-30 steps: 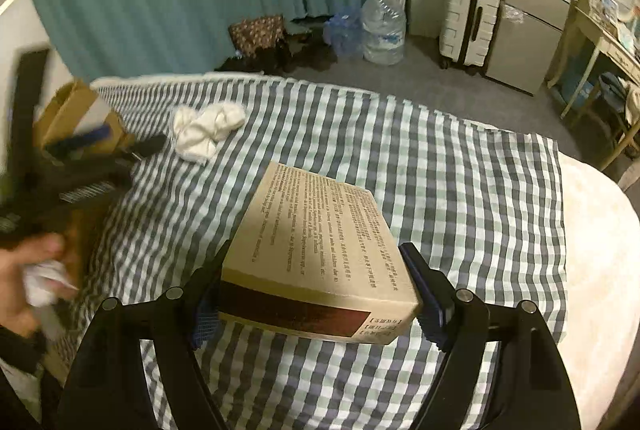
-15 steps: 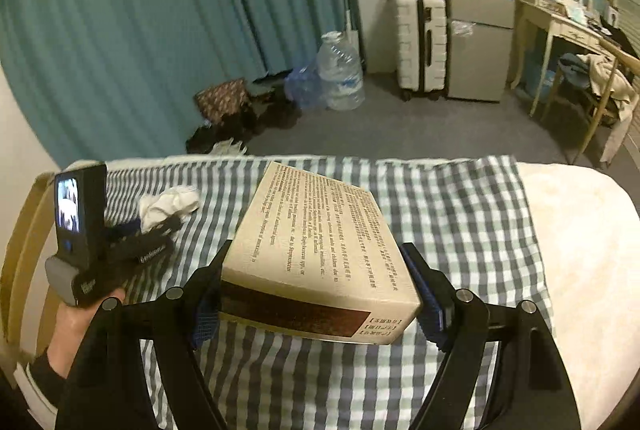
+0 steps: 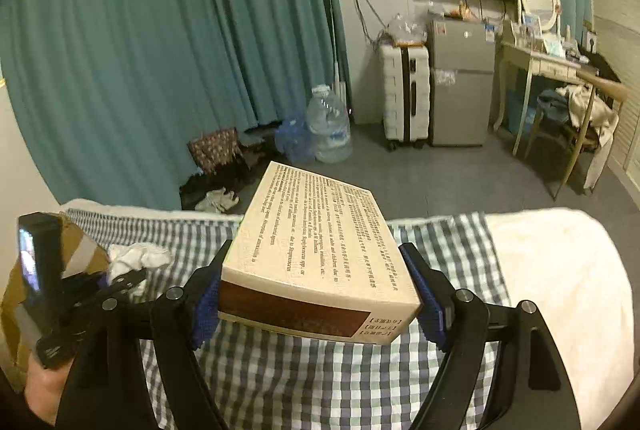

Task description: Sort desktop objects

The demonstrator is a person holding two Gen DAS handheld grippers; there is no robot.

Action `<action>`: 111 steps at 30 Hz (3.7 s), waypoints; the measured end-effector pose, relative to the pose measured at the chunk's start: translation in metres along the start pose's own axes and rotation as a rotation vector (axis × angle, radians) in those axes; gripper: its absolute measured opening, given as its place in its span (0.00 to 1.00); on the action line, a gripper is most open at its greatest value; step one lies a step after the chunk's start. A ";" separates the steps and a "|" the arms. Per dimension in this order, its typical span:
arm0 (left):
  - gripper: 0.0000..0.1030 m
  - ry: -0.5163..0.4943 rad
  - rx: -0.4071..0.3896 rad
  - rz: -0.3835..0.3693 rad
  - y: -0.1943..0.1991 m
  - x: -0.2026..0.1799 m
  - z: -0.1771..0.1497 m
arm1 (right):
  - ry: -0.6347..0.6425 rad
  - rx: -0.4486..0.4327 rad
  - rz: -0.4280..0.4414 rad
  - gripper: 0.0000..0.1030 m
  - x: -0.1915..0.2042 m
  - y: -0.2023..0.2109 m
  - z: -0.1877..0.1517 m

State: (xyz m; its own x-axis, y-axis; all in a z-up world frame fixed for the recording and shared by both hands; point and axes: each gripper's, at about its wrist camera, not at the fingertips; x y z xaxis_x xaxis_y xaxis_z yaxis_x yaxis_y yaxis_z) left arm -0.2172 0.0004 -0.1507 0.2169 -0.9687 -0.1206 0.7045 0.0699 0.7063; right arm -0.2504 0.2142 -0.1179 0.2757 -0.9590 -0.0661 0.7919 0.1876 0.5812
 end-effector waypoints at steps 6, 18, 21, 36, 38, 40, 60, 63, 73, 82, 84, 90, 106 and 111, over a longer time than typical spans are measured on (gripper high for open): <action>0.14 -0.025 -0.058 0.009 0.046 0.011 0.016 | 0.022 -0.078 0.002 0.76 0.011 0.027 0.014; 0.14 -0.030 -0.194 0.074 0.126 0.060 0.034 | 0.042 -0.285 -0.086 0.76 0.044 0.088 0.045; 0.14 -0.014 -0.214 0.086 0.138 0.078 0.036 | 0.030 -0.343 -0.090 0.76 0.051 0.102 0.052; 0.14 0.091 -0.306 0.227 0.155 0.178 0.048 | 0.118 -0.404 0.098 0.76 0.143 0.119 0.088; 0.14 0.118 -0.301 0.229 0.155 0.192 0.048 | 0.146 -0.399 0.127 0.76 0.157 0.118 0.091; 0.14 0.139 -0.300 0.234 0.154 0.202 0.046 | 0.173 -0.397 0.147 0.76 0.175 0.116 0.094; 0.14 0.194 -0.146 0.253 0.123 0.261 0.030 | 0.531 -0.158 0.363 0.76 0.348 0.055 0.061; 0.14 0.198 -0.080 0.267 0.106 0.269 0.024 | 0.564 -0.124 0.380 0.76 0.365 0.039 0.053; 0.25 0.180 0.119 0.318 0.060 0.283 0.008 | 0.635 0.044 0.406 0.76 0.393 -0.023 0.027; 0.71 0.147 0.144 0.324 0.054 0.281 0.009 | 0.747 0.078 0.355 0.85 0.419 -0.044 0.011; 0.74 0.149 0.135 0.325 0.057 0.279 0.010 | 0.761 0.041 0.325 0.88 0.415 -0.037 0.011; 0.92 0.153 0.020 0.309 0.084 0.271 0.024 | 0.667 -0.009 0.309 0.91 0.391 -0.015 0.024; 1.00 0.240 -0.187 0.124 0.156 0.227 0.048 | 0.414 -0.193 0.149 1.00 0.302 0.083 0.065; 1.00 0.250 -0.223 0.111 0.176 0.202 0.053 | 0.302 -0.203 0.122 1.00 0.265 0.111 0.072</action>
State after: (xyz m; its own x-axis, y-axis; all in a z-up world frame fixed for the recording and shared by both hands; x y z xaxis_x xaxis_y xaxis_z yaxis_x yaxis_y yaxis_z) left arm -0.0849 -0.1958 -0.0138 0.4398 -0.8661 -0.2376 0.7915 0.2487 0.5583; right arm -0.1291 -0.0344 -0.0123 0.4987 -0.8269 -0.2598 0.8267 0.3637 0.4293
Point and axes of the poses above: each gripper's, at about its wrist camera, not at the fingertips, and y roughly against the way its jaws point, x to its left, z to its top, and after that the axes turned 15 degrees about y, right-handed
